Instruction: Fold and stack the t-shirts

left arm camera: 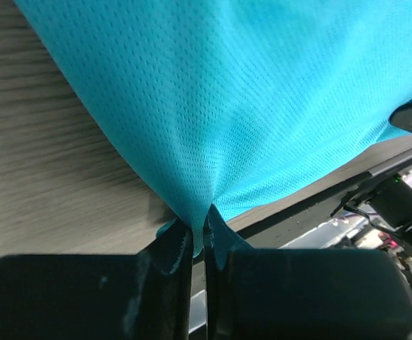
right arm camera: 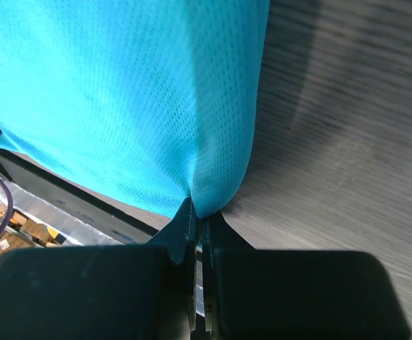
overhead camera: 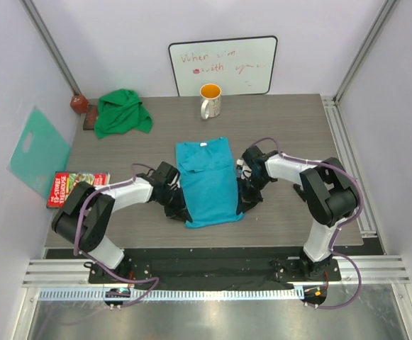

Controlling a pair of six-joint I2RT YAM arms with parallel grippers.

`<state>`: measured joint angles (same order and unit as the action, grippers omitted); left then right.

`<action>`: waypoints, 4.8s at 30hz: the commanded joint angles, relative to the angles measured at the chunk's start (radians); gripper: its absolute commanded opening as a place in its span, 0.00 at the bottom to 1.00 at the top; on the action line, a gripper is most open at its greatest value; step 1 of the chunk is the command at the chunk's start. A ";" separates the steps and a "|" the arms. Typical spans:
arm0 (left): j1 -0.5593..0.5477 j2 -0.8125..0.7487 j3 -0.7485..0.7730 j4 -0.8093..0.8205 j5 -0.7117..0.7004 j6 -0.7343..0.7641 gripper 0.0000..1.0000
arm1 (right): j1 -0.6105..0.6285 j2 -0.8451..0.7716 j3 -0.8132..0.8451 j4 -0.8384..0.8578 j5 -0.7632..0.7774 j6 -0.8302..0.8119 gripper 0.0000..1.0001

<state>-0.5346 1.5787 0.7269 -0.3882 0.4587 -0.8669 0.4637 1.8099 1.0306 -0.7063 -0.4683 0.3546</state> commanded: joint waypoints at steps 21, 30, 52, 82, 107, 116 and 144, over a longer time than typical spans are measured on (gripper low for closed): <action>0.139 -0.098 0.342 -0.310 -0.132 0.118 0.02 | -0.043 -0.057 0.445 -0.168 -0.032 0.023 0.01; 0.257 0.051 0.551 -0.373 -0.077 0.152 0.04 | -0.099 0.077 0.662 -0.188 -0.073 0.041 0.02; 0.380 0.560 1.151 -0.548 0.063 0.213 0.05 | -0.129 0.468 1.114 -0.177 -0.134 0.165 0.02; 0.418 0.850 1.462 -0.198 0.190 -0.139 0.02 | -0.238 0.672 1.089 0.432 -0.369 0.748 0.01; 0.453 0.862 1.465 -0.101 0.115 -0.201 0.00 | -0.315 0.779 1.102 0.841 -0.336 1.084 0.01; 0.452 0.963 1.559 -0.095 0.115 -0.265 0.00 | -0.313 0.835 1.112 0.904 -0.264 1.129 0.01; 0.450 0.609 1.313 -0.097 -0.048 -0.093 0.25 | -0.358 0.658 0.978 0.855 -0.268 1.006 0.21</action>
<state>-0.0601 2.3135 2.0796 -0.5354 0.3782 -1.0241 0.1246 2.6289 2.0514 0.1394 -0.7242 1.4384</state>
